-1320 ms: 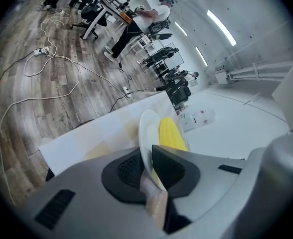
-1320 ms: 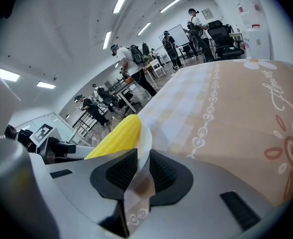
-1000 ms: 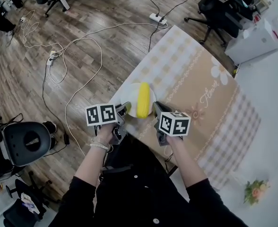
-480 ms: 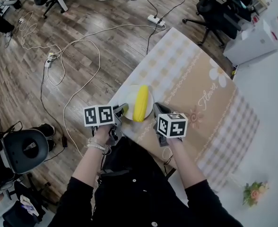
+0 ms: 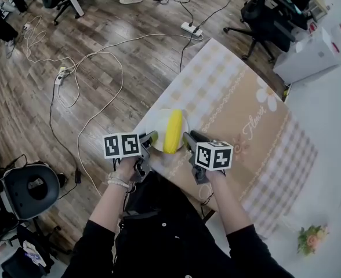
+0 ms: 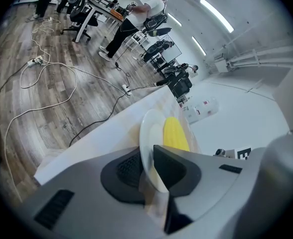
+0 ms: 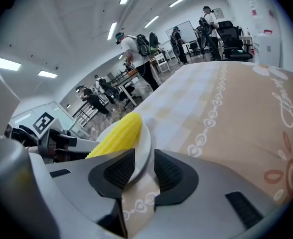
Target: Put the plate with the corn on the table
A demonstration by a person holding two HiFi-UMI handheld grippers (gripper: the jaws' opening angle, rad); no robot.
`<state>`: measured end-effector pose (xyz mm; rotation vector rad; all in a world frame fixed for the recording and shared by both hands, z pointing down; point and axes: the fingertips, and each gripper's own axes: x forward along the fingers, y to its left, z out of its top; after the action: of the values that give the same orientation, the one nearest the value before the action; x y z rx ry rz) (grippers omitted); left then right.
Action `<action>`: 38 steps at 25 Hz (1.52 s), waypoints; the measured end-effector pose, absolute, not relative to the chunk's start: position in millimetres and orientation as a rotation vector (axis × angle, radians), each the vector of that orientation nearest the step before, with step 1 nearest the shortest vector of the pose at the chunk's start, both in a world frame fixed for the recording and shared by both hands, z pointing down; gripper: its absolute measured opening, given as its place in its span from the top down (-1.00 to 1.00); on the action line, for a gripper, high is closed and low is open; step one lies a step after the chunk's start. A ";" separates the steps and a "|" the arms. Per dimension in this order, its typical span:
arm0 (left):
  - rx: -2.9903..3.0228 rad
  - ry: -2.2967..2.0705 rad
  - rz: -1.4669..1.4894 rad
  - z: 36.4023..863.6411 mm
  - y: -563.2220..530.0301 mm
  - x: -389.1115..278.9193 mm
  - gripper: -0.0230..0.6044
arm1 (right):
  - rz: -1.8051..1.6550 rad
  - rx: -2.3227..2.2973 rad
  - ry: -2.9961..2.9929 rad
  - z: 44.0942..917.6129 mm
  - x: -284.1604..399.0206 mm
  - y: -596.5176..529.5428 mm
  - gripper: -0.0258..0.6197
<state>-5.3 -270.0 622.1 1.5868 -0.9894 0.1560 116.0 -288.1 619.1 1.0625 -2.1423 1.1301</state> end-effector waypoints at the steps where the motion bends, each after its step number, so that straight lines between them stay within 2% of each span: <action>1: 1.586 -0.988 0.155 622.1 -270.1 -5.3 0.74 | 1.117 1.057 -2.134 620.0 115.6 -287.8 0.50; 7: 1.606 -0.990 0.199 621.0 -269.7 -5.0 0.73 | 0.997 1.030 -2.090 622.6 113.3 -286.8 0.64; 15: 1.637 -0.998 0.331 621.0 -267.4 -10.1 0.68 | 0.977 1.047 -2.085 621.9 113.1 -286.2 0.64; 25: 1.654 -1.067 0.361 622.2 -258.4 -28.8 0.67 | 0.968 1.087 -2.102 618.7 112.0 -289.5 0.66; 32: 1.740 -1.155 0.359 608.9 -254.4 -46.2 0.82 | 0.974 1.151 -2.133 615.6 113.4 -288.2 0.69; 38: 1.870 -1.189 0.385 586.6 -250.3 -48.4 0.87 | 0.897 1.204 -2.136 606.4 119.1 -288.6 0.76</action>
<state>-48.4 -250.3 586.6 1.8702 -1.1888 0.3849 119.1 -288.6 606.4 1.2039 -2.1361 0.8968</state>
